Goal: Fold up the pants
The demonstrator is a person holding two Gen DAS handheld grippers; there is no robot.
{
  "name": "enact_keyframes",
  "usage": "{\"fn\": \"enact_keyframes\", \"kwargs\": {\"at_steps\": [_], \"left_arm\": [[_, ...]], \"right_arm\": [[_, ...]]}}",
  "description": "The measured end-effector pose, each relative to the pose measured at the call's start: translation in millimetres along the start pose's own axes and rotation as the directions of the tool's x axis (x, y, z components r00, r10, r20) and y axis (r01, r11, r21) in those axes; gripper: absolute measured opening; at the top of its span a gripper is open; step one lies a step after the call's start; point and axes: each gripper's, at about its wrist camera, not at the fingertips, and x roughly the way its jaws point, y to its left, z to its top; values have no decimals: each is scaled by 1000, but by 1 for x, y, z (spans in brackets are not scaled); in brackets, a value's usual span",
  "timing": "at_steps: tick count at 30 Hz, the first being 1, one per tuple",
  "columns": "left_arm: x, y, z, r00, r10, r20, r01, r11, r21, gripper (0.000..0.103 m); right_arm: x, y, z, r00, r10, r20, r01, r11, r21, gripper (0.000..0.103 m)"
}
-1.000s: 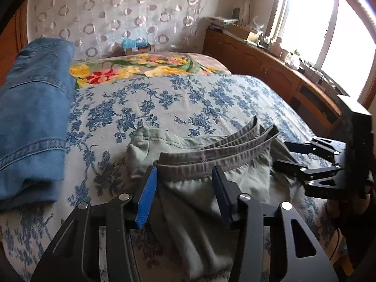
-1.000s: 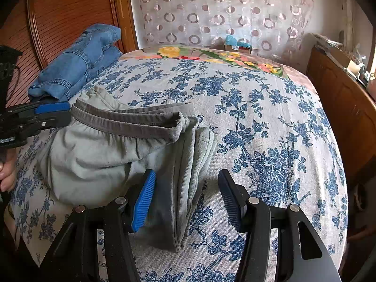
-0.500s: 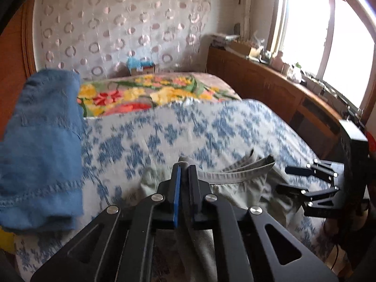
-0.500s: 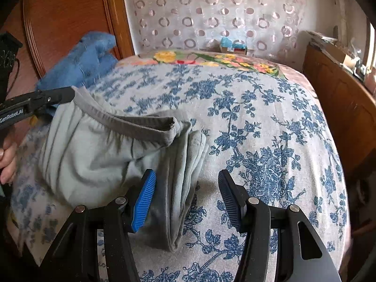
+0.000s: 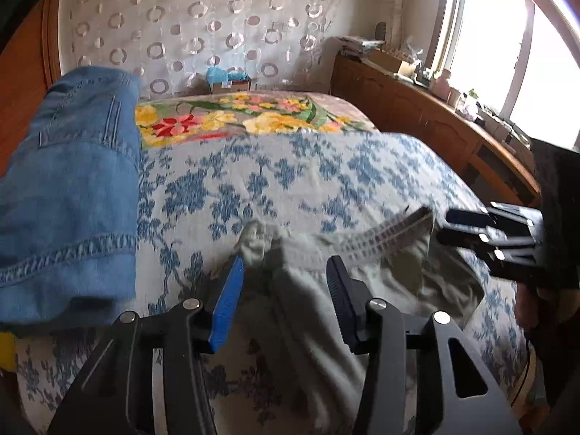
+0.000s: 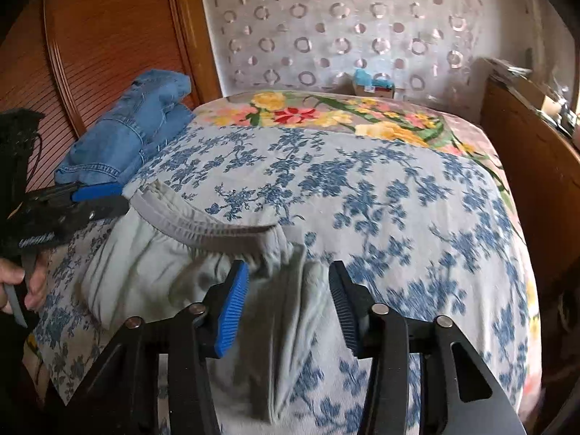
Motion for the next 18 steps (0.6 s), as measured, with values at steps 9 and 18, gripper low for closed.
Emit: {"fn": "enact_keyframes", "kwargs": {"at_steps": [9,18], "left_arm": [[-1,7,-18,999,25,-29,-25,1000,-16,49],[-32,4,-43,1000,15,-13,-15,1000,-18,49]], "right_arm": [[43,1,24,992,-116,-48,114,993,-34,31],[-1,7,5,999,-38,-1,38,999,10,32]]}}
